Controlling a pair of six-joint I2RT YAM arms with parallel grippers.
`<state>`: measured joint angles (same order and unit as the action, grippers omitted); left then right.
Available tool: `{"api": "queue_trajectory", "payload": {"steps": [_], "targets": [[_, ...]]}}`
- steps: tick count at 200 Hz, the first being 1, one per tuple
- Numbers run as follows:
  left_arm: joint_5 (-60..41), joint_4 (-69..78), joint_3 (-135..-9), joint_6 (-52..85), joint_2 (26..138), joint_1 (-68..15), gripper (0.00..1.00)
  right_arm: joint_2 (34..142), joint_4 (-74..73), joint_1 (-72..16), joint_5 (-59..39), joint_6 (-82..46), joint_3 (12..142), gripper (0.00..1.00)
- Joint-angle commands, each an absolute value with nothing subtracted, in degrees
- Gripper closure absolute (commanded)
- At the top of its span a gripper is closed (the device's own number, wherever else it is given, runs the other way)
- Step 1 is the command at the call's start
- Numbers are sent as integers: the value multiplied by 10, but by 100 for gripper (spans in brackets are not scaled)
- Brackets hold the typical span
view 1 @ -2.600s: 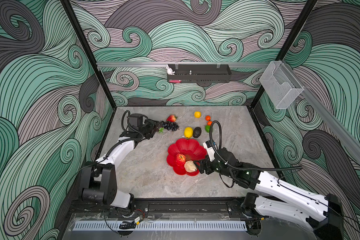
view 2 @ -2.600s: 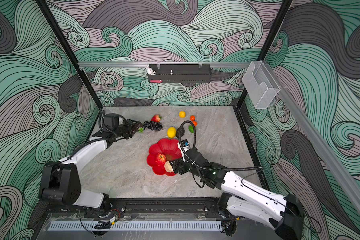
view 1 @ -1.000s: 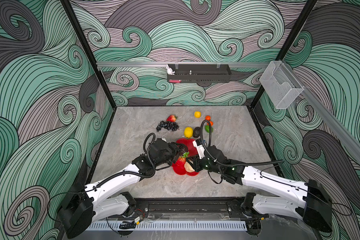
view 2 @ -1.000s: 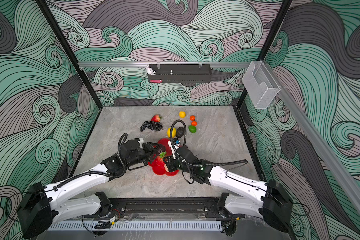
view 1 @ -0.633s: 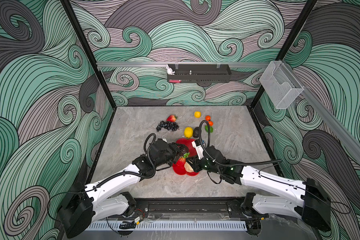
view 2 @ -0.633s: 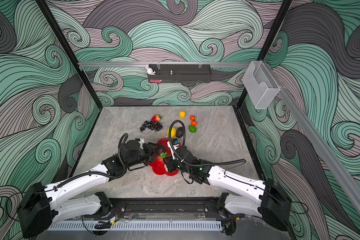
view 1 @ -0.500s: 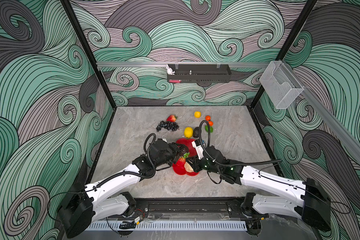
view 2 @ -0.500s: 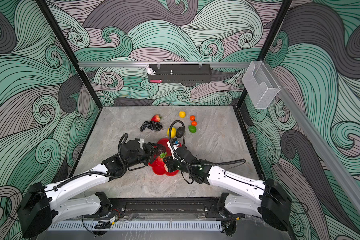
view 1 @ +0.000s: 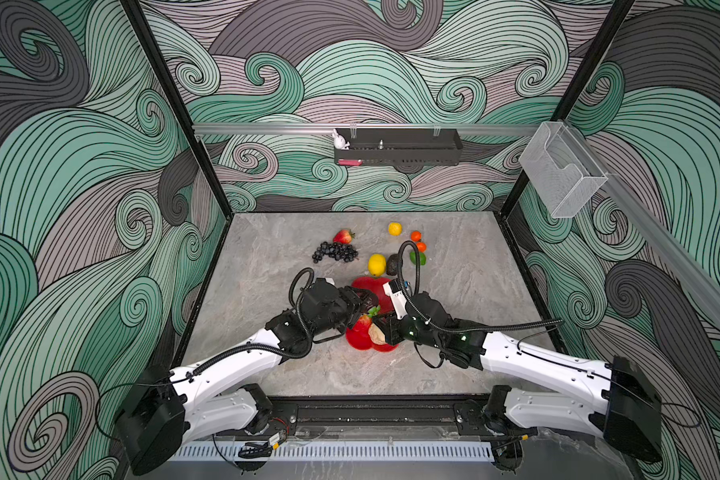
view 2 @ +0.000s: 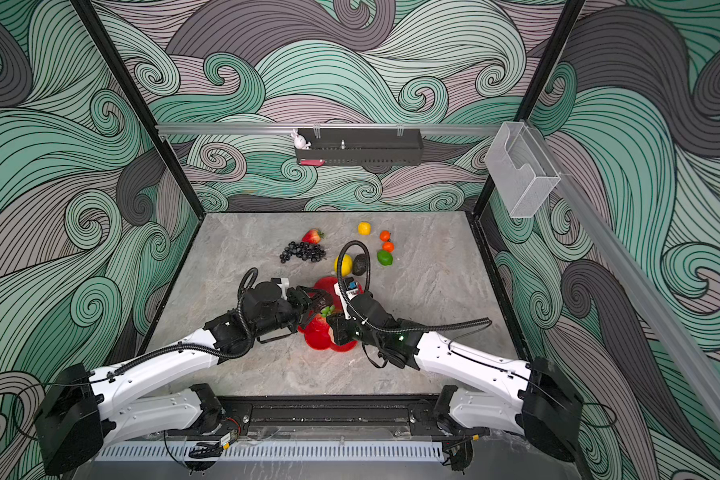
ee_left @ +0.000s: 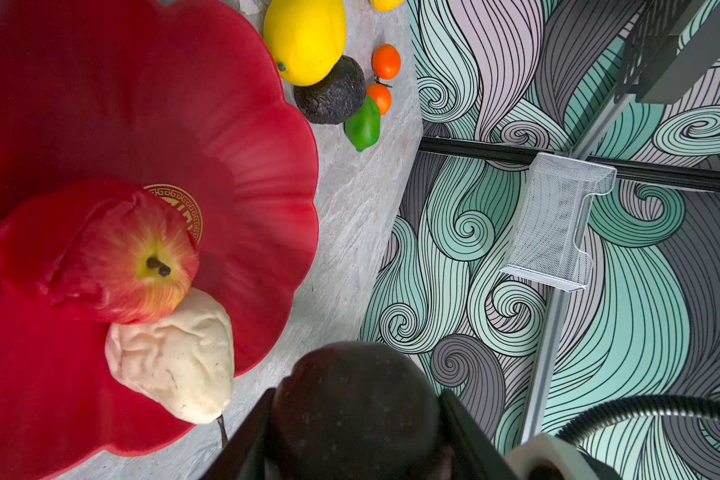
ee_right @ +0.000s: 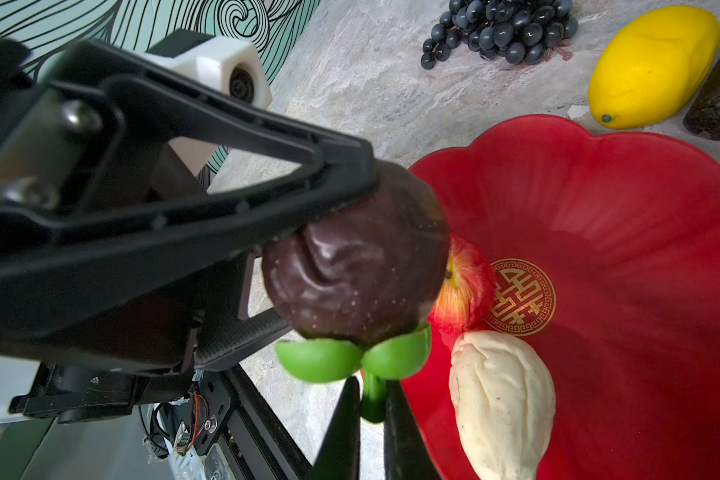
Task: Place and organize the fake fruits in the fruit bowl
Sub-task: 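Take the plum with the right gripper while the left gripper releases it, then lower the plum into the bowl with the right gripper while the left gripper withdraws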
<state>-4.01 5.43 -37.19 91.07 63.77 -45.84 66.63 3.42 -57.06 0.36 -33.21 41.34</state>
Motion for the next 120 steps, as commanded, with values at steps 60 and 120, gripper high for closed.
{"api": "queue_trajectory", "payload": {"steps": [60,120], "targets": [[-16,0,-392,856,636,-463,18,652,137,-572,75,-307,444,89],[115,-108,-386,747,553,-459,11,653,272,-513,37,-233,480,89]]}}
